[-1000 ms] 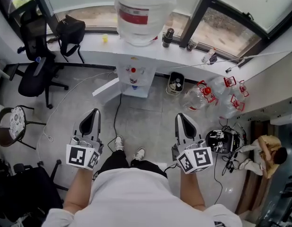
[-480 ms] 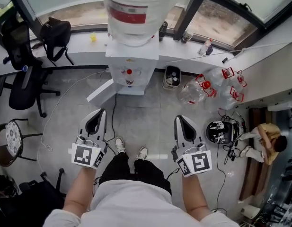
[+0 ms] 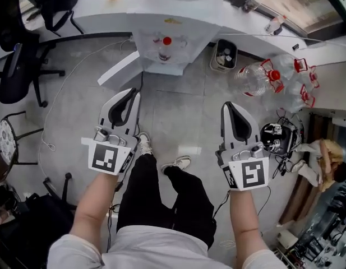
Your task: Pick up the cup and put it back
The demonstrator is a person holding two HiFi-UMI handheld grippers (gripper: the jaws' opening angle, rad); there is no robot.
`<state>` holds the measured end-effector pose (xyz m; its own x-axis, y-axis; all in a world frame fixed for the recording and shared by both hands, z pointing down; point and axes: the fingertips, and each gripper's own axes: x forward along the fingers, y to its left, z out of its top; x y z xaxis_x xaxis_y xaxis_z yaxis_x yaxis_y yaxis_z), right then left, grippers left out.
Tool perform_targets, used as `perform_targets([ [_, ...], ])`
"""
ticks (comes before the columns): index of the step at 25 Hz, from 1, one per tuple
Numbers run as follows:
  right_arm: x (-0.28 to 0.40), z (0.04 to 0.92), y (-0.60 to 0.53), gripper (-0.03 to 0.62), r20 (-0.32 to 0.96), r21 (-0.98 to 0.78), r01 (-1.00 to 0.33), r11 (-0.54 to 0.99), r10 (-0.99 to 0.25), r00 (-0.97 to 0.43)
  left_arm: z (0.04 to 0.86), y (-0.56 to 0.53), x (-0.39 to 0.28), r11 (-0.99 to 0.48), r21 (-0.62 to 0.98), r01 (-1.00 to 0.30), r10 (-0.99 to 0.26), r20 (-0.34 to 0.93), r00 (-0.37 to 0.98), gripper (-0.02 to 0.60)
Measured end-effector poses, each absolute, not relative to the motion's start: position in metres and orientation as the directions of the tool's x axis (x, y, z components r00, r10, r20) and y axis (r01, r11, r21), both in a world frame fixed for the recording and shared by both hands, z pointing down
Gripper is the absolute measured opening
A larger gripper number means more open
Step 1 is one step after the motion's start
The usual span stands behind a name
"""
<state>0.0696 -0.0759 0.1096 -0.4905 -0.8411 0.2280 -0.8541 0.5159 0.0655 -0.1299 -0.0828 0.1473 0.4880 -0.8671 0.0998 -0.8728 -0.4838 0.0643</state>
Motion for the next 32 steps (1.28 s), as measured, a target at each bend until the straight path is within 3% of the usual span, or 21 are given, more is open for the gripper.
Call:
perform_targets([
  [5, 0.084, 0.210, -0.101, 0.020, 0.272, 0.039, -0.834, 0.551, -0.808, -0.522, 0.232, -0.104, -0.107, -0.471, 0.050, -0.880, -0.872, 0.124, 0.474, 0.025],
  [11, 0.074, 0.330, -0.116, 0.020, 0.237, -0.008, -0.814, 0.581, -0.790, -0.566, 0.340, -0.126, -0.088, -0.494, -0.037, -0.869, -0.864, 0.131, 0.486, 0.033],
  [13, 0.074, 0.362, -0.124, 0.020, 0.216, -0.011, -0.813, 0.582, -0.793, -0.570, 0.375, -0.137, -0.082, -0.495, -0.034, -0.868, -0.863, 0.128, 0.488, 0.125],
  [28, 0.061, 0.561, -0.190, 0.020, 0.171, 0.062, -0.767, 0.638, -0.764, -0.622, 0.610, -0.221, -0.071, -0.511, -0.086, -0.855, -0.854, 0.165, 0.494, 0.385],
  [32, 0.062, 0.593, -0.213, 0.020, 0.140, 0.084, -0.768, 0.635, -0.771, -0.621, 0.671, -0.252, -0.072, -0.522, -0.086, -0.848, -0.844, 0.190, 0.501, 0.425],
])
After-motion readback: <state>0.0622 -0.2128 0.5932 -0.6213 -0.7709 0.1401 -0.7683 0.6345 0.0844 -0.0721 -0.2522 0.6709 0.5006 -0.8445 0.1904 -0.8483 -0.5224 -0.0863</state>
